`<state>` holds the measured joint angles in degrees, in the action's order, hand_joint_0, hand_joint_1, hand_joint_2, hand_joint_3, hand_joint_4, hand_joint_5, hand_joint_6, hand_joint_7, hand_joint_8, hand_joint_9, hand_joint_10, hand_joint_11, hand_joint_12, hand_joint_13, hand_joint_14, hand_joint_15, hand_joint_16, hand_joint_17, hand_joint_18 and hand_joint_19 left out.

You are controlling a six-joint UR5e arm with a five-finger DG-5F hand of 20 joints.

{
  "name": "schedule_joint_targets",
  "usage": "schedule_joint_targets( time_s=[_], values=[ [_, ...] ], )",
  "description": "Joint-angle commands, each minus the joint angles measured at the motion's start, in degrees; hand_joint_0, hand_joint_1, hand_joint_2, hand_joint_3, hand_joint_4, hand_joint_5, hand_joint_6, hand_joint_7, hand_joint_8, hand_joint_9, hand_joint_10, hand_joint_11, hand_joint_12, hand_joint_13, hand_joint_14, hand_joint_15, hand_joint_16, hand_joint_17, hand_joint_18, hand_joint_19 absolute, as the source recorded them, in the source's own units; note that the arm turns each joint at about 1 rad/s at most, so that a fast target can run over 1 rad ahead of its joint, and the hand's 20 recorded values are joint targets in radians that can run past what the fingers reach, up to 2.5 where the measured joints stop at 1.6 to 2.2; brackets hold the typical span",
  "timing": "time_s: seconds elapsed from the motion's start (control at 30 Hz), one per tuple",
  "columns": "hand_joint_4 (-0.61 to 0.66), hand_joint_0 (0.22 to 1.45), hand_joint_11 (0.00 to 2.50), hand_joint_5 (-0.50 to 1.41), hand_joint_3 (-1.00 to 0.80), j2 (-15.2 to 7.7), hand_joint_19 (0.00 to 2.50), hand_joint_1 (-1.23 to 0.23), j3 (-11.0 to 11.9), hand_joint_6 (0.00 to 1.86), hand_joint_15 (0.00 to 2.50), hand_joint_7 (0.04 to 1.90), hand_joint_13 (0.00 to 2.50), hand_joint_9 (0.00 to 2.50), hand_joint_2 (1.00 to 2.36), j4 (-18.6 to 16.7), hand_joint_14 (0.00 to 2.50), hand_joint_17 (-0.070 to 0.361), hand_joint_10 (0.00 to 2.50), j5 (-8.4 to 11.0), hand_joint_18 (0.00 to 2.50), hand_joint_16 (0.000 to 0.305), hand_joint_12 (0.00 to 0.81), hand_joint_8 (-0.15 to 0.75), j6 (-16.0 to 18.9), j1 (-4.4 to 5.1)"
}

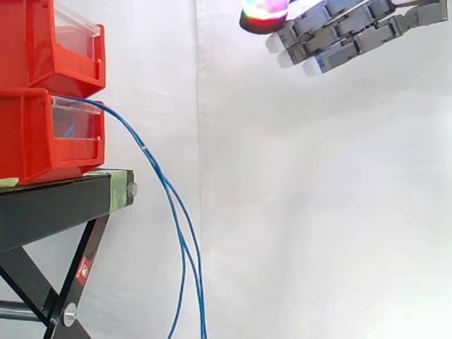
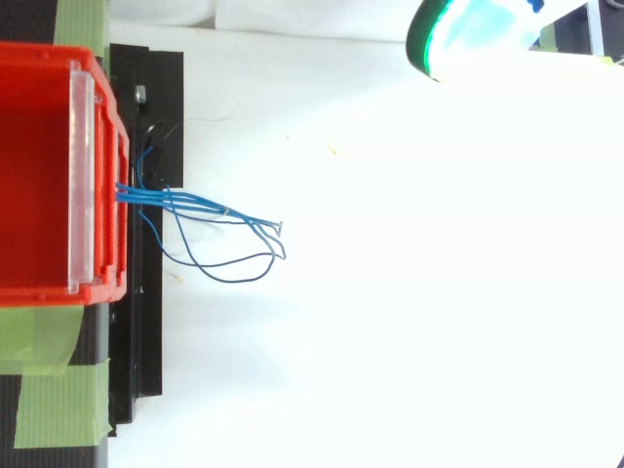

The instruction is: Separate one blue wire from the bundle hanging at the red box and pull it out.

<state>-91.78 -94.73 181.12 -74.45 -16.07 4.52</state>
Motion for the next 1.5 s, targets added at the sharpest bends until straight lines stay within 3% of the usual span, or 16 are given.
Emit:
schedule_joint_targets(
  time_s=[0.0, 0.17, 0.43, 0.63, 0.73, 0.77, 0.93, 1.17, 1.2, 1.27, 1.33, 1.43, 1.47],
  values=[
    [0.27, 0.53, 0.12, -0.22, -0.50, 0.03, 0.33, -0.61, -0.01, 0.50, 0.10, 0.78, 0.02, 0.28, 1.00, -0.33, 0.00, 0.111, 0.00, -0.17, 0.00, 0.049, 0.327, 0.274, 4.91, -0.04],
    [0.27, 0.53, 0.12, -0.22, -0.50, 0.03, 0.33, -0.61, -0.01, 0.50, 0.10, 0.78, 0.03, 0.29, 1.00, -0.77, 0.00, 0.111, 0.00, -0.26, 0.00, 0.049, 0.328, 0.275, 8.77, 0.14],
    [0.27, 0.53, 0.12, -0.22, -0.50, -0.06, 0.33, -0.61, -0.01, 0.50, 0.10, 0.78, 0.03, 0.29, 1.00, -1.29, 0.00, 0.111, 0.00, -0.26, 0.00, 0.049, 0.327, 0.276, 8.68, 0.49],
    [0.27, 0.54, 0.12, -0.22, -0.50, -1.38, 0.33, -0.61, -0.01, 0.50, 0.10, 0.78, 0.03, 0.30, 1.00, -1.65, 0.00, 0.110, 0.00, 0.09, 0.00, 0.049, 0.328, 0.277, 4.47, 1.11],
    [0.29, 0.54, 0.13, -0.21, -0.50, -3.84, 0.32, -0.62, -0.01, 0.50, 0.10, 0.82, 0.03, 0.30, 1.00, -1.65, 0.00, 0.110, 0.00, 0.44, 0.00, 0.049, 0.326, 0.277, 1.04, 1.63],
    [0.28, 0.54, 0.12, -0.21, -0.50, -3.84, 0.32, -0.63, -0.01, 0.50, 0.10, 0.83, 0.03, 0.30, 1.00, -1.65, 0.00, 0.110, 0.00, 0.44, 0.00, 0.049, 0.325, 0.276, 1.04, 1.63],
    [0.30, 0.55, 0.13, -0.20, -0.50, -7.97, 0.33, -0.67, -0.01, 0.50, 0.10, 0.88, 0.03, 0.30, 1.00, -2.35, 0.00, 0.109, 0.00, 0.97, 0.01, 0.048, 0.324, 0.272, -1.33, 2.25],
    [0.31, 0.56, 0.15, -0.19, -0.50, -8.41, 0.33, -0.70, -0.19, 0.50, 0.10, 0.93, 0.04, 0.31, 1.00, -8.06, 0.00, 0.109, 0.00, 3.25, 0.03, 0.048, 0.324, 0.275, -4.85, 3.39],
    [0.31, 0.56, 0.14, -0.19, -0.50, -8.41, 0.33, -0.70, -0.80, 0.50, 0.10, 0.93, 0.04, 0.31, 1.00, -9.82, 0.00, 0.109, 0.00, 4.13, 0.03, 0.048, 0.324, 0.275, -7.66, 3.83],
    [0.31, 0.56, 0.14, -0.19, -0.50, -8.41, 0.33, -0.70, -1.51, 0.50, 0.10, 0.93, 0.05, 0.31, 1.00, -10.96, 0.00, 0.109, 0.00, 4.66, 0.03, 0.048, 0.324, 0.276, -9.33, 4.10],
    [0.31, 0.56, 0.14, -0.19, -0.50, -8.41, 0.33, -0.70, -3.09, 0.50, 0.10, 0.92, 0.05, 0.31, 1.00, -15.09, 0.00, 0.109, 0.00, 5.28, 0.03, 0.048, 0.325, 0.276, -12.32, 4.89],
    [0.31, 0.56, 0.15, -0.19, -0.50, -8.50, 0.34, -0.70, -4.93, 0.50, 0.10, 0.93, 0.05, 0.31, 1.00, -20.81, 0.00, 0.109, 0.00, 5.89, 0.03, 0.048, 0.325, 0.276, -14.17, 5.68],
    [0.31, 0.56, 0.14, -0.19, -0.50, -8.50, 0.33, -0.70, -4.93, 0.50, 0.11, 0.92, 0.05, 0.31, 1.00, -20.81, 0.00, 0.109, 0.00, 5.89, 0.03, 0.048, 0.326, 0.276, -14.17, 5.68]
  ],
)
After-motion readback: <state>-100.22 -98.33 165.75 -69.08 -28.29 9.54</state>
